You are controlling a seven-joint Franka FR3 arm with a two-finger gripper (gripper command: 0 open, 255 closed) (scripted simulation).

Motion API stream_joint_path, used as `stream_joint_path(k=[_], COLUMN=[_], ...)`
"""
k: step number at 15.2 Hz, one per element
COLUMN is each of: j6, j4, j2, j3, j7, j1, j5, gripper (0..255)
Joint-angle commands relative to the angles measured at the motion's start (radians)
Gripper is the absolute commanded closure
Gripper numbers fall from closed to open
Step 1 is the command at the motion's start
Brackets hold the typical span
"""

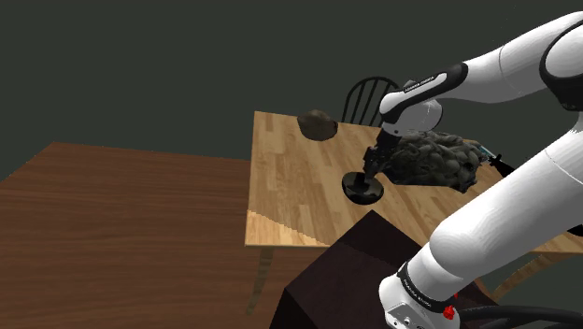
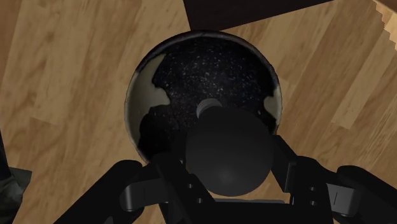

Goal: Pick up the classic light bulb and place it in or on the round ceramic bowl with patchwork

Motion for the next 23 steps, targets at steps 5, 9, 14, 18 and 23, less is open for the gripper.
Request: stream_joint_path(k=[5, 9, 14, 18, 23], j6=[0.018, 0.018, 0.018, -0.123, -0.123], j4=[-0.006, -0.006, -0.006, 0.056, 0.056], j2=[0.013, 0.013, 0.013, -0.076, -0.076], j3=[-0.002, -0.002, -0.002, 0.008, 0.008], j7=[-0.007, -0.007, -0.007, 0.034, 0.034], j1=[0.002, 0.002, 0.002, -0.015, -0.015], j5=[0.008, 0.008, 0.008, -0.047, -0.047], gripper=[255, 0, 0, 0, 0])
